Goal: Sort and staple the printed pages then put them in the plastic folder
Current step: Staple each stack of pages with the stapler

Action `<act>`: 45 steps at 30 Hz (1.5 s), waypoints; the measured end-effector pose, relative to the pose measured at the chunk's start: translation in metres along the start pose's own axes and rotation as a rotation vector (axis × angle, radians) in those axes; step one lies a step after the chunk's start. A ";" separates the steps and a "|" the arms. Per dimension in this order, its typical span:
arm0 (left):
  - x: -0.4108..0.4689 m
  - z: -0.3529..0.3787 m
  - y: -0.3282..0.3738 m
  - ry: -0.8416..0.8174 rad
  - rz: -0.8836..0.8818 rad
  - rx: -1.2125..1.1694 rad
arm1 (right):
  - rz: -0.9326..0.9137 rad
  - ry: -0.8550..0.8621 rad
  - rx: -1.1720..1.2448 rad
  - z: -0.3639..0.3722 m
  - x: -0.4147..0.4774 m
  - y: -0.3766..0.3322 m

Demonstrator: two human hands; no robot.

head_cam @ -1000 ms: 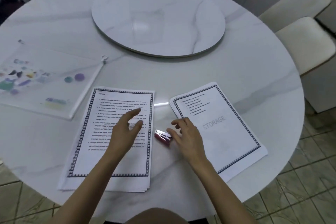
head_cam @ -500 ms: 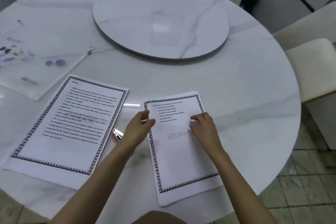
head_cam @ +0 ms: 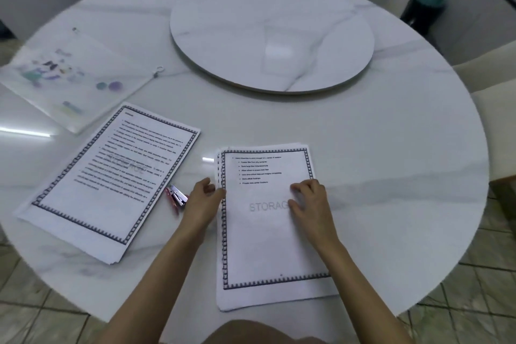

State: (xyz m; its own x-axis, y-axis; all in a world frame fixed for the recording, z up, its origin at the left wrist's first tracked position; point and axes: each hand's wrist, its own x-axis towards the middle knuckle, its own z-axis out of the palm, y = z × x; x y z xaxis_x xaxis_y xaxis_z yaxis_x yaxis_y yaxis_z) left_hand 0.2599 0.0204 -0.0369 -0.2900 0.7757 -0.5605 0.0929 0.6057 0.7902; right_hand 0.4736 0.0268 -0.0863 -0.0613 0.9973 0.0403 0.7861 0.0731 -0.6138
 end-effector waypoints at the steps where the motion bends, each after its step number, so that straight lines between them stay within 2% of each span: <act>1: 0.003 -0.001 0.000 0.001 -0.010 0.008 | -0.002 0.004 0.002 0.000 0.000 0.000; 8: 0.010 -0.005 0.003 -0.088 -0.014 0.060 | 0.011 0.002 0.012 0.002 -0.001 -0.002; 14: 0.006 -0.002 0.004 -0.008 0.021 0.124 | 0.031 0.008 0.016 0.003 -0.001 -0.002; 22: 0.008 -0.003 0.005 -0.093 -0.075 -0.065 | 0.058 -0.014 0.011 0.002 0.001 -0.002; 25: 0.004 -0.005 0.005 -0.167 -0.011 -0.035 | 0.096 -0.049 0.028 -0.001 0.004 -0.006; 31: -0.004 -0.002 0.014 -0.155 0.114 -0.029 | 0.154 -0.019 0.278 -0.018 0.001 -0.054; 34: -0.014 0.003 0.026 -0.143 0.200 -0.040 | 0.172 -0.140 0.361 -0.031 -0.005 -0.089; 37: -0.025 0.007 0.041 -0.123 0.296 -0.060 | 0.154 -0.203 0.343 -0.040 -0.012 -0.118; 40: -0.034 0.008 0.054 -0.109 0.359 -0.101 | 0.104 -0.154 0.261 -0.052 -0.016 -0.134; 45: -0.050 0.011 0.073 -0.245 0.410 -0.215 | 0.026 -0.027 0.243 -0.064 -0.015 -0.132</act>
State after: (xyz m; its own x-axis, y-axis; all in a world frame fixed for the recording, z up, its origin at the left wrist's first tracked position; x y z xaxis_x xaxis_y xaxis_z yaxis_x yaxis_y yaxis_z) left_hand 0.2916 0.0280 0.0459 -0.0366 0.9758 -0.2156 -0.0531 0.2135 0.9755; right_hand 0.4102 0.0030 0.0448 -0.0613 0.9981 0.0029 0.6171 0.0402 -0.7858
